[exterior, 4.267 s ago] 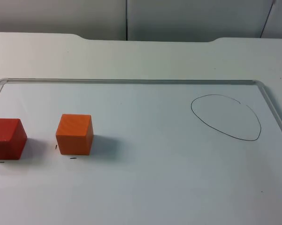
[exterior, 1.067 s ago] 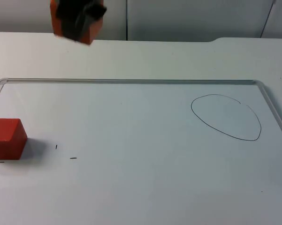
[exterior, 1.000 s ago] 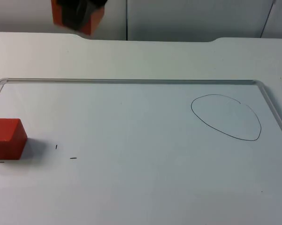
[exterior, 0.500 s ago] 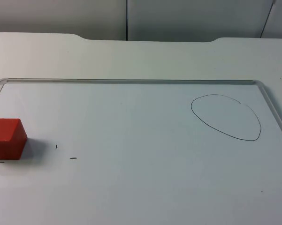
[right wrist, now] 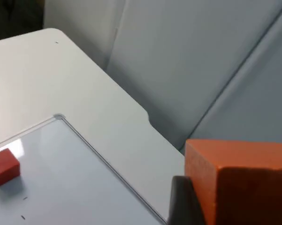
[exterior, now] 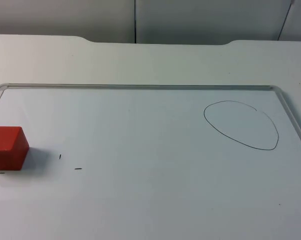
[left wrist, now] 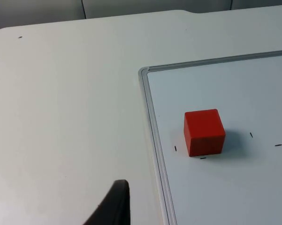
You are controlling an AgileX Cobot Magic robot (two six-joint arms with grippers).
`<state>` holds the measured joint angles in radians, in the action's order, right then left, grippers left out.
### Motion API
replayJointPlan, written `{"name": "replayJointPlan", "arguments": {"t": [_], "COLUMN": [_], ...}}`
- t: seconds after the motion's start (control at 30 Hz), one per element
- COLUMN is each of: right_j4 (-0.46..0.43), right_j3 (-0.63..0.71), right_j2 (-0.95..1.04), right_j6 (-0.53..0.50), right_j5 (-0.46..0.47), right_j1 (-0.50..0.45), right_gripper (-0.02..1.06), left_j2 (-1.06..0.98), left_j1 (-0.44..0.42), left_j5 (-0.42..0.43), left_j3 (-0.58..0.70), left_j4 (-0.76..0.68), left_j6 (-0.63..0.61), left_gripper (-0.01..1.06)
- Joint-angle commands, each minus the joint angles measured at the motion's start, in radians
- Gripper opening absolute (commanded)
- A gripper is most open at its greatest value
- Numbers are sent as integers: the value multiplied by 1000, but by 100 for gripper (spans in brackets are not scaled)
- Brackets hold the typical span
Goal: Pick up one cube with the left hand and another cube with the right hand. First place the cube in the right hand at the target position, then stack the cube in the left hand on top.
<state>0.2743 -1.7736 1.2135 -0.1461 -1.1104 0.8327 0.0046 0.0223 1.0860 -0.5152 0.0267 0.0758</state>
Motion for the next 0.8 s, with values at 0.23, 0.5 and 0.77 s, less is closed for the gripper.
{"name": "replayJointPlan", "arguments": {"t": [0.23, 0.5, 0.77], "right_j4": [8, -47, -201], "right_j3": [259, 259, 259], "right_j2": [-155, -152, -152], "right_j6": [99, 59, -44], "right_j5": [157, 200, 196], "right_j1": [3, 3, 3], "right_gripper": [0, 0, 0], "left_j2": [-5, -5, 27], "left_j1": [-3, -3, -3], "left_j5": [-8, -8, -31], "left_j3": [2, 2, -18], "left_j4": [11, 37, 221], "left_j6": [-4, -7, 9], "left_gripper": [105, 105, 105]}}
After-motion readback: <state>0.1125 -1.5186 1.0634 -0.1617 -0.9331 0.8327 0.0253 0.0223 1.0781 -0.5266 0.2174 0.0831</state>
